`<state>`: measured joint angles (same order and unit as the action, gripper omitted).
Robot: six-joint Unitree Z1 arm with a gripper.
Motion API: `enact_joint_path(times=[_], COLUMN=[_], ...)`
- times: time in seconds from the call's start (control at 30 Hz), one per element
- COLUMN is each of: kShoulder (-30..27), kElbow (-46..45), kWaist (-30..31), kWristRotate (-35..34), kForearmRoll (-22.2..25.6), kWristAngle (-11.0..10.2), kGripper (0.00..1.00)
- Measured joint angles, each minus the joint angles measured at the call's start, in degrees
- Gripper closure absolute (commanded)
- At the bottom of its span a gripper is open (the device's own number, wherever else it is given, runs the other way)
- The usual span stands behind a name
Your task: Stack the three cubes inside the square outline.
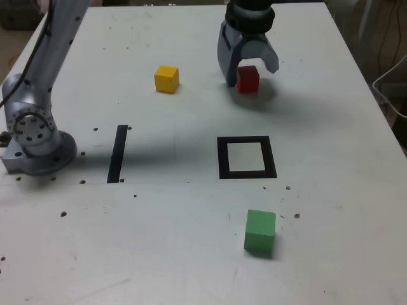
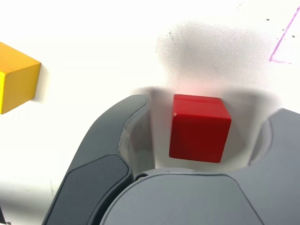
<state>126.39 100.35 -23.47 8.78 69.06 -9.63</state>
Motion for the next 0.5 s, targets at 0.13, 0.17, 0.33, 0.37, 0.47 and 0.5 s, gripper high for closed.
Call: enact_joint_path(times=[0.13,0.17,0.33,0.37,0.47,0.5], kShoulder=[0.3,0.4,0.4,0.4,0.4,0.4], kElbow=[0.0,0.0,0.1,0.1,0.0,-0.1], kWaist=[0.0,0.0,0.0,0.0,0.0,0.0], kWristRotate=[-0.1,-0.1,-0.1,-0.1,-0.1,0.0], kForearmRoll=[-0.3,-0.4,-0.9,-1.1,-1.7,-1.8], kWristAngle=[-0.3,-0.4,-0.6,-0.6,-0.6,-0.6], kGripper=[0.40,0.42,0.50,0.51,0.54,0.55])
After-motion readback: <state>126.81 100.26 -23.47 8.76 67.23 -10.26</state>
